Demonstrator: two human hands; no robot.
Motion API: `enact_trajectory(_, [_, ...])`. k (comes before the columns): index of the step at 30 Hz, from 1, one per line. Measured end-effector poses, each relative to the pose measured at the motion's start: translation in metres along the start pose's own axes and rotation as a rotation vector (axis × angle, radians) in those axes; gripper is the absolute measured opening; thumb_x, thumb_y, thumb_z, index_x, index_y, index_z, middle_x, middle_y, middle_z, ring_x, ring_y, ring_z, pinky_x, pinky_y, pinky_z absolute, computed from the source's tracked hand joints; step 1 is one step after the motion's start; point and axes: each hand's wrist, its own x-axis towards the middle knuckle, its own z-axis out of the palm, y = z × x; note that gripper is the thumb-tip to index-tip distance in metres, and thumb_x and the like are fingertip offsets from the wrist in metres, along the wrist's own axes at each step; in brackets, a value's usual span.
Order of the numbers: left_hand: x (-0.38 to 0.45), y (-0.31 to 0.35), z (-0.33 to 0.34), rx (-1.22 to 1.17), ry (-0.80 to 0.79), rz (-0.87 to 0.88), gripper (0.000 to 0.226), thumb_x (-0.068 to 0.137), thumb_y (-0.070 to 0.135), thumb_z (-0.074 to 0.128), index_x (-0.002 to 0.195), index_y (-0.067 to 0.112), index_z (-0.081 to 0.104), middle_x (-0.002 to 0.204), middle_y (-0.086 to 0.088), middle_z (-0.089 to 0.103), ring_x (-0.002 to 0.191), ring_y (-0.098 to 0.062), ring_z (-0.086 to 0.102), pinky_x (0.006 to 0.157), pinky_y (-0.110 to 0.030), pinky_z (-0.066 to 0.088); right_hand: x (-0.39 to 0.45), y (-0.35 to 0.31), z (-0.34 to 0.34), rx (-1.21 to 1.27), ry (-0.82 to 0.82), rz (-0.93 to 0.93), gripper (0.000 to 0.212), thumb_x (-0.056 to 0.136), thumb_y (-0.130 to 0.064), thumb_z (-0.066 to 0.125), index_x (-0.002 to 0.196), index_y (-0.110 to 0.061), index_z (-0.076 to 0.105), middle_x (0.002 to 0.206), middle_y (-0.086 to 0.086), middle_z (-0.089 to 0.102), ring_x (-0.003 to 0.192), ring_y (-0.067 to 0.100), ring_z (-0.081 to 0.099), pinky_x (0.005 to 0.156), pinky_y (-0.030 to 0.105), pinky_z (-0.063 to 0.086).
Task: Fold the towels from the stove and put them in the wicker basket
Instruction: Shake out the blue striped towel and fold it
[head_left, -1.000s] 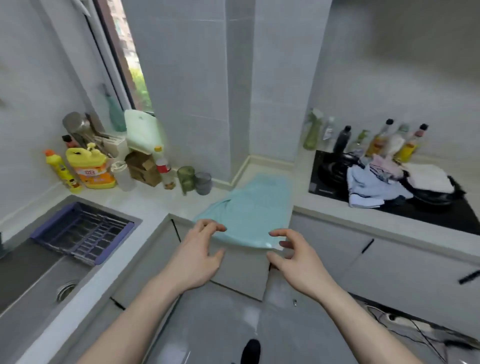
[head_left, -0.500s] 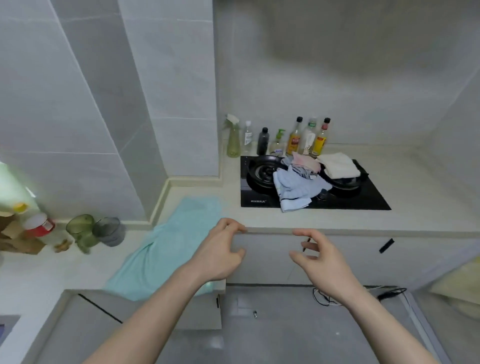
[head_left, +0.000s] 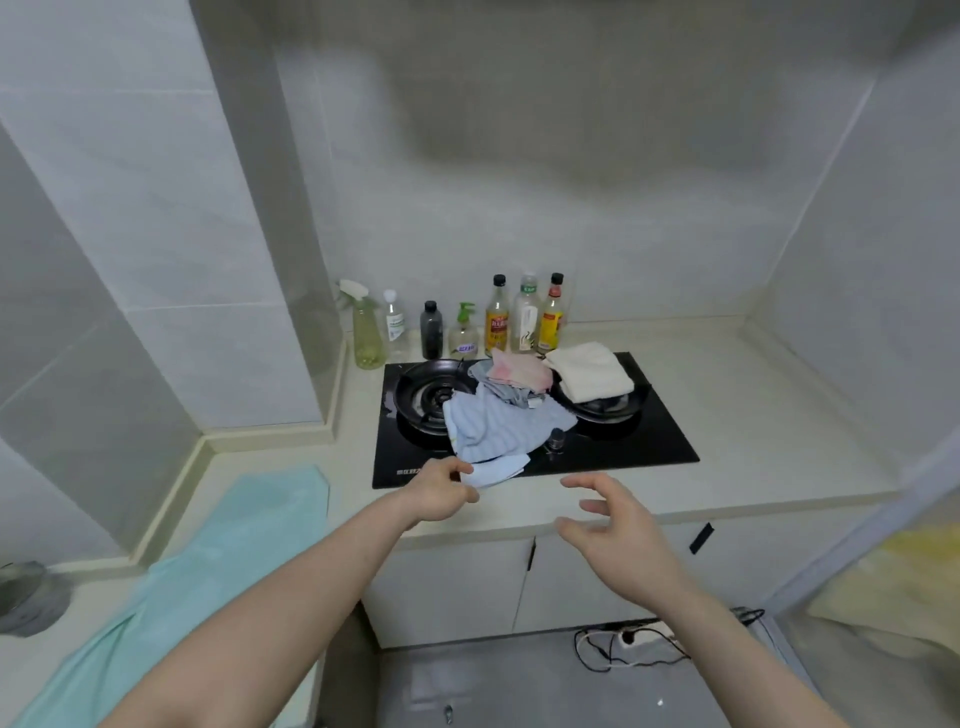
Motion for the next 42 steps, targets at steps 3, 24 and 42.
enact_trajectory(3, [0.041, 0.014, 0.012, -0.088, 0.042, -0.114, 0.057, 0.088, 0.02, 0.073, 0.142, 0.019, 0.054, 0.144, -0.006, 0.053, 0.114, -0.023, 0.058, 0.097, -0.031, 0.048, 0.038, 0.017, -0.032, -0.018, -0.045, -0.022, 0.036, 0.088, -0.027, 0.072, 0.116, -0.044, 0.059, 0.128, -0.019, 0.053, 0.118, 0.001, 0.054, 0.097, 0.033, 0.052])
enact_trajectory(24, [0.214, 0.084, -0.003, 0.022, 0.099, -0.08, 0.042, 0.095, 0.021, 0.06, 0.136, 0.014, 0.061, 0.13, -0.004, 0.062, 0.114, -0.018, 0.061, 0.09, -0.023, 0.051, 0.214, 0.04, -0.117, -0.066, -0.126, -0.001, 0.033, 0.089, -0.029, 0.068, 0.114, -0.048, 0.056, 0.127, -0.027, 0.051, 0.116, -0.007, 0.052, 0.084, 0.014, 0.043])
enact_trajectory(42, [0.219, 0.299, -0.109, 0.033, 0.398, 0.682, 0.054, 0.096, 0.006, 0.062, 0.148, 0.019, 0.051, 0.151, 0.01, 0.038, 0.123, 0.011, 0.045, 0.103, -0.007, 0.035, 0.314, 0.01, -0.152, -0.044, -0.068, -0.061, 0.04, 0.087, -0.028, 0.073, 0.121, -0.043, 0.058, 0.127, -0.026, 0.057, 0.112, -0.004, 0.058, 0.081, 0.016, 0.046])
